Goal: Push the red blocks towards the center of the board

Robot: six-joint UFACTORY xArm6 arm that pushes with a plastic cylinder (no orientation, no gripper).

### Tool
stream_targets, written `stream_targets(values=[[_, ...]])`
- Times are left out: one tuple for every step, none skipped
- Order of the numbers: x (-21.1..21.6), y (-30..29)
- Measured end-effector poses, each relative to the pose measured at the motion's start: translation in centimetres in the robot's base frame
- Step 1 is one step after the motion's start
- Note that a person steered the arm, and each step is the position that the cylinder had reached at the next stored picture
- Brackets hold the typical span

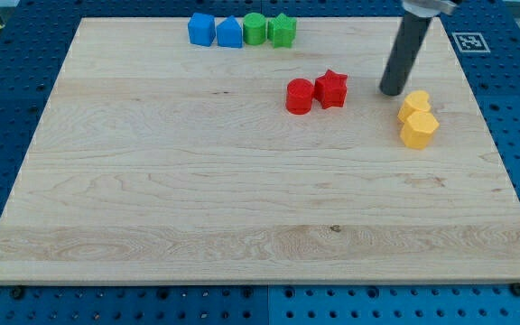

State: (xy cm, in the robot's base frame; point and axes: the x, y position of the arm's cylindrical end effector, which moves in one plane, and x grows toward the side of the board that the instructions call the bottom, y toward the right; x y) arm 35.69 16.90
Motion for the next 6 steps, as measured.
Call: stream_targets(values=[[0.0,-3.1],[-0.1,-6.3],[-0.1,-7.2],[-0.1,-7.6],[-0.1,-8.1],[-0.1,-9.1]])
